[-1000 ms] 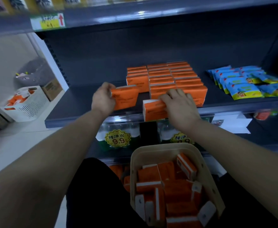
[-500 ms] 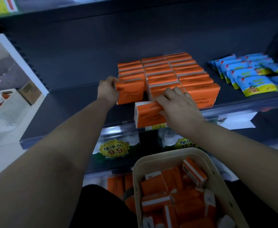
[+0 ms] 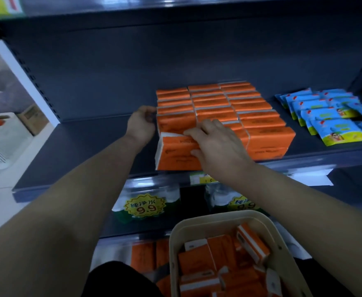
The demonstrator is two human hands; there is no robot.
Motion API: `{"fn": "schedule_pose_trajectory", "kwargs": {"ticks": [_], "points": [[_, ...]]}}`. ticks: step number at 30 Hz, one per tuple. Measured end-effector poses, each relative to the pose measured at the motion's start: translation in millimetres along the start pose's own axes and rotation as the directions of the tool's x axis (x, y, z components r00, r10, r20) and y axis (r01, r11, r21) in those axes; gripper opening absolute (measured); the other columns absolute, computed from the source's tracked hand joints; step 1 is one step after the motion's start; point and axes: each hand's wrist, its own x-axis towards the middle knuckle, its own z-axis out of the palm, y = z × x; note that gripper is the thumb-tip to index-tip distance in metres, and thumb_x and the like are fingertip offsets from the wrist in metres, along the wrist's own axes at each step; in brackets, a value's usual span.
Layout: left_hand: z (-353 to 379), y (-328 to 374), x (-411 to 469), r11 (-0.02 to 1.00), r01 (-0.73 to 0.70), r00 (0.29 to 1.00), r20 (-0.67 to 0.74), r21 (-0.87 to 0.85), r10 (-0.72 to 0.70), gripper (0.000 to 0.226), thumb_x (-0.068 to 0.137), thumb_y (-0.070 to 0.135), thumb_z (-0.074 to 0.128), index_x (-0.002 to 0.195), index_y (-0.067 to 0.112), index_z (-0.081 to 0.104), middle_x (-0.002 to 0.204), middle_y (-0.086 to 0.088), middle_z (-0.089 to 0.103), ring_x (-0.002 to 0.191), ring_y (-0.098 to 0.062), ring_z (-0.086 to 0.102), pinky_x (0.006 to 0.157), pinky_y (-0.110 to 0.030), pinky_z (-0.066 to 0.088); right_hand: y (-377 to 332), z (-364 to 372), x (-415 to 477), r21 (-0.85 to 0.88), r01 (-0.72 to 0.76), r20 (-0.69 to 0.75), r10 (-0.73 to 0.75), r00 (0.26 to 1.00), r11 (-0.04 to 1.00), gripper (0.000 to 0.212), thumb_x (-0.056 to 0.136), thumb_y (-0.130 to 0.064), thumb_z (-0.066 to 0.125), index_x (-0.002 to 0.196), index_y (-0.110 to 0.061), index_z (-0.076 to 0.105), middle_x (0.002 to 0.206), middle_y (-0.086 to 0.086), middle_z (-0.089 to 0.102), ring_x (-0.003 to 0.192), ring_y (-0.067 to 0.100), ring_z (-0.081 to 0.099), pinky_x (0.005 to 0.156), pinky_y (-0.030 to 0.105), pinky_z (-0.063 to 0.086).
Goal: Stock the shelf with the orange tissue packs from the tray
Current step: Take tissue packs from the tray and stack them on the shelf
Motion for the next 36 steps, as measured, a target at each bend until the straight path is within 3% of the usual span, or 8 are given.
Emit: {"fn": "schedule_pose_trajectory", "kwargs": {"ticks": [4,9,11,15,18,25,29,36], "points": [[-28.2,-3.4,-7.5,0.99,0.075,0.996,-0.044,-0.117,-0.08,0.02,0.096,0.008,0.048,0.097,0.021,0.063,0.105,-0.004,0.066,0.098,-0.016,0.06,0.096,-0.033,0.049,-9.7,11.9,32.0,-0.034,-0.044,0.029,0.045,0.999,0.998,0.046,0.089,-0.017,0.06,0.134,-0.022,0.049,0.126,0.005,0.048,0.12,0.026,0.041,0.094,0.039,0.036],[-50.8,-0.3,-28.0,0.977,0.125,0.991,0.065,-0.175,-0.115,0.016,0.095,0.037,0.054,0.086,0.029,0.065,0.1,0.005,0.066,0.106,-0.016,0.061,0.101,-0.041,0.047,-8.0,32.5,62.8,-0.143,-0.097,0.116,0.114,0.987,0.985,0.049,0.086,-0.01,0.06,0.133,-0.021,0.049,0.13,0.008,0.045,0.123,0.028,0.039,0.095,0.039,0.035],[-49.6,0.6,-34.0,0.986,0.102,0.99,0.11,-0.13,-0.088,0.015,0.09,0.041,0.063,0.095,0.027,0.066,0.105,0.007,0.066,0.106,-0.012,0.06,0.101,-0.037,0.047,-7.0,38.1,69.0,-0.204,-0.093,0.148,0.125,0.981,0.975,0.047,0.086,-0.009,0.058,0.131,-0.021,0.05,0.129,0.008,0.046,0.123,0.028,0.039,0.096,0.04,0.035],[-39.1,0.9,-40.2,0.997,-0.001,0.973,0.23,0.082,-0.018,0.054,0.077,0.031,0.079,0.125,0.022,0.057,0.124,0.003,0.057,0.111,-0.011,0.056,0.097,-0.027,0.047,-4.6,46.4,73.3,-0.243,-0.094,0.193,0.144,0.971,0.965,0.047,0.085,-0.009,0.055,0.13,-0.021,0.051,0.131,0.008,0.046,0.127,0.027,0.038,0.099,0.041,0.033],[-25.8,-2.9,-40.1,0.951,-0.168,0.954,0.284,0.259,0.091,0.059,0.074,0.022,0.081,0.126,0.022,0.054,0.122,-0.001,0.055,0.108,-0.014,0.055,0.093,-0.03,0.048,-1.3,50.2,73.0,-0.219,-0.104,0.188,0.147,0.971,0.97,0.048,0.087,-0.01,0.054,0.132,-0.022,0.048,0.134,0.006,0.046,0.129,0.025,0.037,0.099,0.039,0.031],[-0.9,-4.4,-32.1,0.884,-0.244,0.969,0.145,0.398,0.202,0.031,0.08,0.007,0.066,0.107,0.015,0.053,0.107,-0.009,0.053,0.093,-0.022,0.055,0.077,-0.028,0.045,20.7,45.6,60.0,-0.211,-0.123,0.179,0.162,0.97,0.97,0.063,0.091,-0.036,0.054,0.147,-0.019,0.03,0.153,0.004,0.029,0.139,0.023,0.026,0.106,0.041,0.027],[9.0,-3.5,-29.5,0.902,-0.215,0.976,0.096,0.375,0.193,0.037,0.082,0.003,0.058,0.116,0.015,0.051,0.11,-0.012,0.049,0.091,-0.026,0.055,0.079,-0.035,0.05,29.6,48.3,54.6,-0.226,-0.128,0.269,0.188,0.945,0.966,0.07,0.095,-0.05,0.041,0.151,-0.015,0.018,0.159,0.005,0.015,0.147,0.02,0.012,0.115,0.044,0.017],[1.5,0.1,-33.9,0.937,-0.167,0.986,0.059,0.308,0.157,0.045,0.08,0.017,0.07,0.12,0.017,0.05,0.117,-0.008,0.05,0.095,-0.022,0.059,0.082,-0.039,0.053,28.4,44.7,49.1,-0.179,-0.127,0.244,0.169,0.955,0.976,0.07,0.093,-0.055,0.04,0.15,-0.018,0.022,0.158,0.005,0.019,0.146,0.021,0.014,0.116,0.045,0.018]]}}
